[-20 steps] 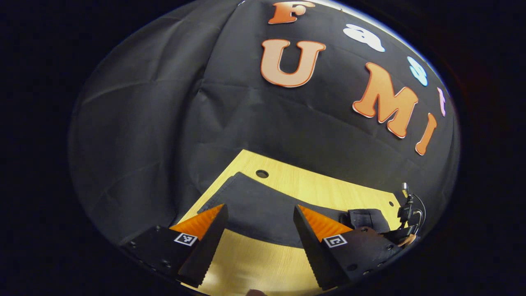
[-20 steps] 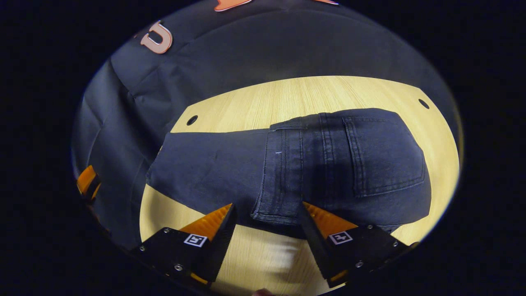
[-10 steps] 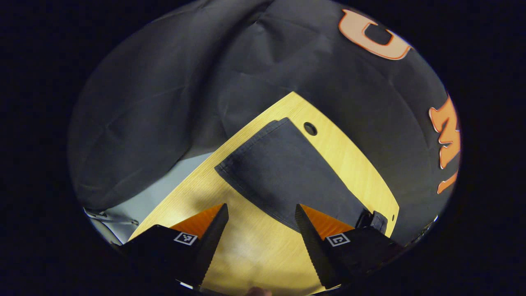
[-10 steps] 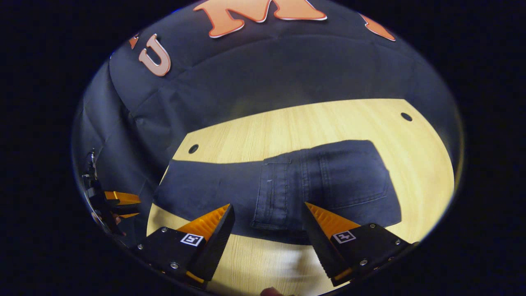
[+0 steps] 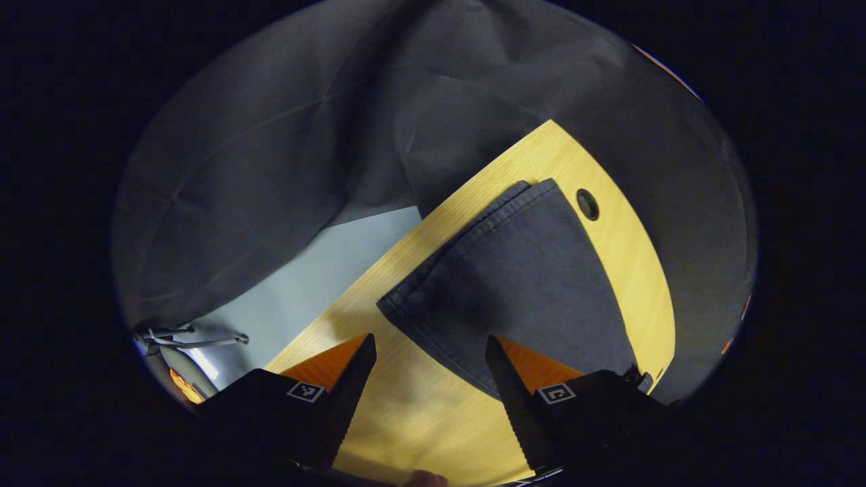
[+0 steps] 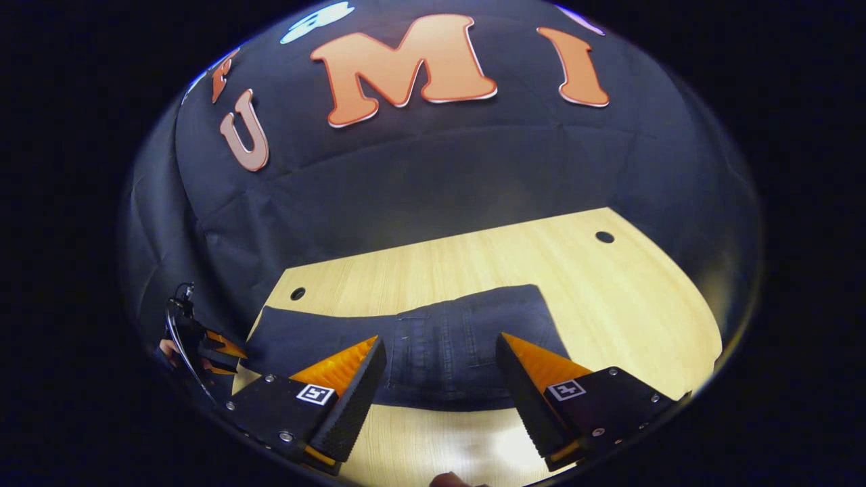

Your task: Grasp the waist and the cuffs of the jeans and fold them to make the two legs overlap; first hold the waist and fold one-third of the jeans toward the cuffs, then hold the cuffs and fold the remaining one-third in the same direction to finish folding.

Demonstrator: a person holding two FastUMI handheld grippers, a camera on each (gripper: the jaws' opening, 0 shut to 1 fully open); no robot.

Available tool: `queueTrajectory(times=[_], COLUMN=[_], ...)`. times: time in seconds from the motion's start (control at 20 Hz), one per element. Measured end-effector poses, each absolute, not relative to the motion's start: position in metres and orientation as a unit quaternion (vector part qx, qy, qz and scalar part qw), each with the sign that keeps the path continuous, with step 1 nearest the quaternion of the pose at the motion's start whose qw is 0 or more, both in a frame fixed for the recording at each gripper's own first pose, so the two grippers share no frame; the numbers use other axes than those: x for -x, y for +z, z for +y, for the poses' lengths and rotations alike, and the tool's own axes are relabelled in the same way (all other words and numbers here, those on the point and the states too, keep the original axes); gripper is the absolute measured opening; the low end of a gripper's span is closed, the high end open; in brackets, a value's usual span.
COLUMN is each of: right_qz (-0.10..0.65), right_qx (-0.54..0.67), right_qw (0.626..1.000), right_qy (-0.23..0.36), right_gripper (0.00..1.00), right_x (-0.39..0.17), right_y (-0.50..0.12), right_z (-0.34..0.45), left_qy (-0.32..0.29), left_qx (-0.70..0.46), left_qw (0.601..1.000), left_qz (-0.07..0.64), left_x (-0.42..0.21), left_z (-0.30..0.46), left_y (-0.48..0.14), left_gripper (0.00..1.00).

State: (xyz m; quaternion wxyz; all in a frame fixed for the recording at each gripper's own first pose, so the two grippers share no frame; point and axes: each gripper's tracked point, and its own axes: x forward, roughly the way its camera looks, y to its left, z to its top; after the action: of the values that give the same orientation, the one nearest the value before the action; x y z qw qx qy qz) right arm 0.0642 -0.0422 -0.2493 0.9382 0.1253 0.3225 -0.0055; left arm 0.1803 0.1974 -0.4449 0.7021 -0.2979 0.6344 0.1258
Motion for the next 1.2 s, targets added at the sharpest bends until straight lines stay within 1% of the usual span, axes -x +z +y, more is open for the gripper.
queueTrajectory(times=[0.3, 0.4, 0.45, 0.5, 0.6, 0.65, 0.7, 0.75, 0.8, 0.9, 0.95, 1.0, 1.05, 1.2], right_qz=[0.299, 0.296, 0.296, 0.295, 0.293, 0.292, 0.292, 0.291, 0.291, 0.293, 0.293, 0.293, 0.295, 0.298], right_qx=[-0.107, -0.103, -0.105, -0.106, -0.108, -0.112, -0.116, -0.119, -0.119, -0.119, -0.117, -0.117, -0.116, -0.112], right_qw=[0.947, 0.948, 0.948, 0.948, 0.948, 0.948, 0.947, 0.948, 0.948, 0.948, 0.948, 0.948, 0.947, 0.946], right_qy=[-0.038, -0.046, -0.049, -0.052, -0.059, -0.059, -0.059, -0.055, -0.052, -0.046, -0.046, -0.044, -0.045, -0.052], right_gripper=[0.98, 0.98, 0.99, 0.98, 0.98, 0.99, 0.99, 0.99, 0.99, 0.99, 0.99, 0.99, 0.99, 0.99], right_x=[-0.036, -0.028, -0.026, -0.023, -0.019, -0.019, -0.019, -0.02, -0.019, -0.018, -0.017, -0.018, -0.016, -0.018], right_y=[-0.229, -0.226, -0.225, -0.225, -0.227, -0.227, -0.228, -0.228, -0.229, -0.23, -0.23, -0.23, -0.229, -0.229], right_z=[-0.069, -0.076, -0.078, -0.08, -0.088, -0.089, -0.089, -0.089, -0.09, -0.095, -0.099, -0.102, -0.107, -0.126], left_qy=[0.162, 0.18, 0.184, 0.184, 0.186, 0.179, 0.165, 0.146, 0.126, 0.118, 0.12, 0.111, 0.102, 0.081], left_qx=[0.245, 0.241, 0.238, 0.238, 0.239, 0.234, 0.223, 0.213, 0.209, 0.207, 0.227, 0.234, 0.238, 0.24], left_qw=[0.683, 0.66, 0.671, 0.668, 0.671, 0.679, 0.693, 0.712, 0.733, 0.746, 0.751, 0.751, 0.758, 0.797], left_qz=[0.669, 0.688, 0.677, 0.68, 0.676, 0.673, 0.666, 0.653, 0.635, 0.622, 0.609, 0.608, 0.598, 0.548], left_x=[-0.191, -0.183, -0.191, -0.187, -0.187, -0.189, -0.192, -0.2, -0.21, -0.221, -0.219, -0.213, -0.217, -0.218], left_z=[0.192, 0.186, 0.183, 0.185, 0.183, 0.183, 0.182, 0.179, 0.173, 0.171, 0.167, 0.166, 0.165, 0.173], left_y=[-0.468, -0.477, -0.49, -0.479, -0.481, -0.482, -0.479, -0.477, -0.474, -0.478, -0.484, -0.474, -0.477, -0.445], left_gripper=[0.98, 0.98, 0.98, 0.97, 0.98, 0.98, 0.95, 0.9, 0.65, 0.14, 0.14, 0.04, 0.04, 0.04])
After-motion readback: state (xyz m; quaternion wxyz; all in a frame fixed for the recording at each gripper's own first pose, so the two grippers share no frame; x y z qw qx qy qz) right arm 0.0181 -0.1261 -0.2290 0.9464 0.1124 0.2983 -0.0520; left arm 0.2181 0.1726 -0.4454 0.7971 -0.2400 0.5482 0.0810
